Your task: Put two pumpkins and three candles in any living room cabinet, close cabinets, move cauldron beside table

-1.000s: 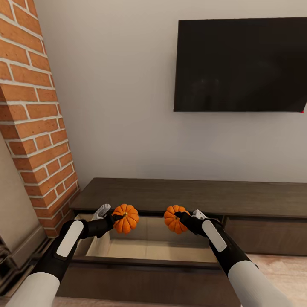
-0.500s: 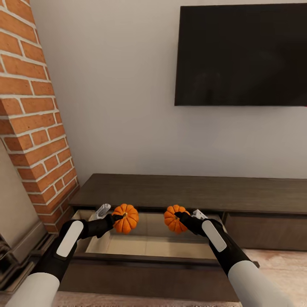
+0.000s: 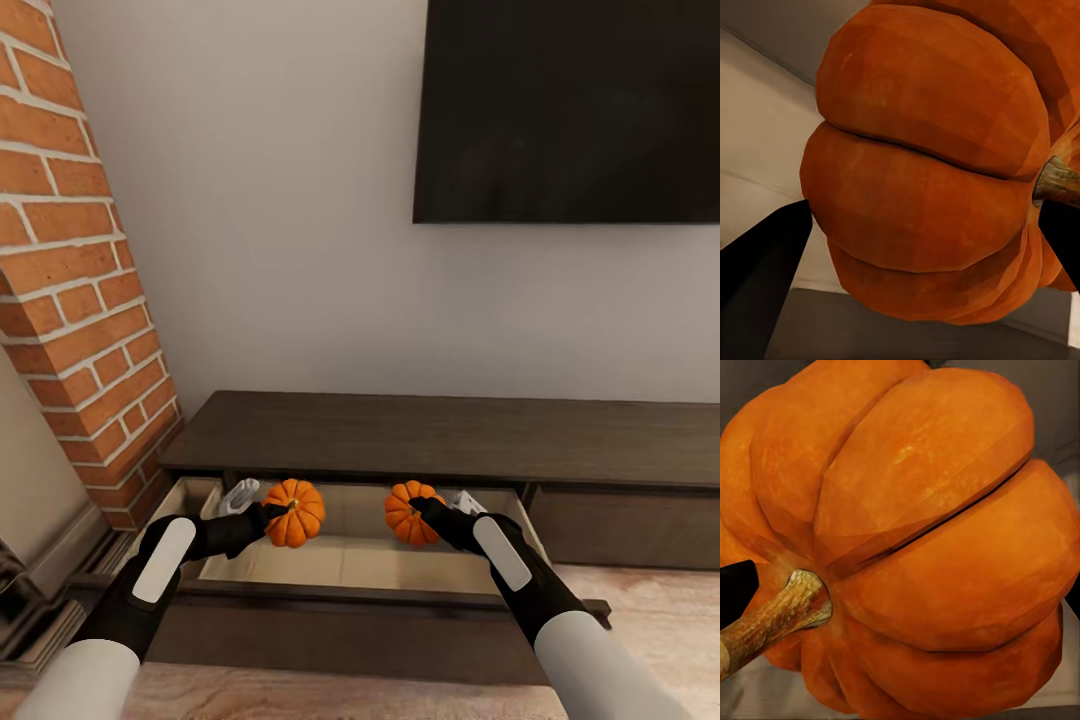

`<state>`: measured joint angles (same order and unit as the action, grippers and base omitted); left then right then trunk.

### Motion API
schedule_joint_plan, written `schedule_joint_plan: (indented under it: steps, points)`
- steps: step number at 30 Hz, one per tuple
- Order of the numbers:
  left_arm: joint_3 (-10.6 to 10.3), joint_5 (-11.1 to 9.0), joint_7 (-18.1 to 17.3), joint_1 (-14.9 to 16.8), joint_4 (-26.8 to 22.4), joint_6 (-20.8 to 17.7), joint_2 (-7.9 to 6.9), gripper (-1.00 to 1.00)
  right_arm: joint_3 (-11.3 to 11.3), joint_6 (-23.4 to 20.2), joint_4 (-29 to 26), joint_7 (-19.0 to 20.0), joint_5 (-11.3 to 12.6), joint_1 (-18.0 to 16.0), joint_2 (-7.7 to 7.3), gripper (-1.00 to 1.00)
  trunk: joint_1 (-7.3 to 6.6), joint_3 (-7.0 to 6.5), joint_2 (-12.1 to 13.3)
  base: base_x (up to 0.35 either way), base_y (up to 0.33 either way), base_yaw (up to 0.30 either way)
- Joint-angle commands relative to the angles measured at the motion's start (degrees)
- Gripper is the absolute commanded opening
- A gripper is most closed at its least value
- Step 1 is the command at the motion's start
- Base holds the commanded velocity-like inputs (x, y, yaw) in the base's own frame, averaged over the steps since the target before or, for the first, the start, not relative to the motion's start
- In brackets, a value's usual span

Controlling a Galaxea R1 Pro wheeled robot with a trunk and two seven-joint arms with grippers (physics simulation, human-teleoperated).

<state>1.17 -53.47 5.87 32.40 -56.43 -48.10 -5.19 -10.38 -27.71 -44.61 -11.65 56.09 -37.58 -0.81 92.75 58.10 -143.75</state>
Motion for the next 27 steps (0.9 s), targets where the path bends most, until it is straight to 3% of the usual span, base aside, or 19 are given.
schedule_joint_plan:
  steps: [1, 4, 9, 13, 24, 26, 27]
  points:
    - [0.06, -0.73, 0.64, 0.03, -0.09, -0.24, 0.01, -1.0, -0.25, 0.02, -0.13, -0.56, 0.68, -0.04, -0.07, -1.0, 0.01, 0.28, -0.05, 0.0, 0.0, 0.0]
    - [0.06, -0.1, 0.71, 0.03, -0.14, -0.17, 0.1, -1.0, -0.25, 0.57, -0.11, -0.56, 0.68, -0.03, -0.07, -1.0, 0.08, 0.95, -0.09, 0.0, 0.0, 0.0]
    - [0.11, 5.35, 0.8, 0.03, -0.19, 0.53, 2.39, -1.0, -0.26, 2.09, 0.03, -0.56, -0.93, -0.04, 0.03, -1.0, 0.21, 2.06, -0.15, 0.0, 0.0, 0.0]
    - [0.14, 7.69, 0.89, 0.03, -0.18, 3.29, 3.38, -1.0, -0.3, 3.67, -0.01, -0.56, -2.35, -0.04, 0.37, -1.0, 0.32, 2.94, -0.21, 0.0, 0.0, 0.0]
    - [0.15, 8.03, 0.81, 0.03, -0.17, 3.89, 3.61, -1.0, -0.41, 4.0, -0.02, -0.6, -2.74, -0.06, 1.02, -1.0, 0.6, 5.38, -0.35, 0.0, 0.0, 0.0]
    - [0.14, 8.03, 0.81, 0.03, -0.23, 3.89, 3.61, -1.0, -0.42, 4.91, 0.81, -0.73, -4.9, -0.63, 1.08, -1.0, 0.65, 5.82, -0.38, 0.0, 0.0, 0.0]
    - [0.14, 8.03, 0.81, 0.03, -0.25, 3.89, 3.61, -1.0, -0.43, 5.92, 1.96, -1.08, -7.48, -1.3, 1.2, -1.0, 0.65, 5.82, -0.38, 0.0, 0.0, 0.0]
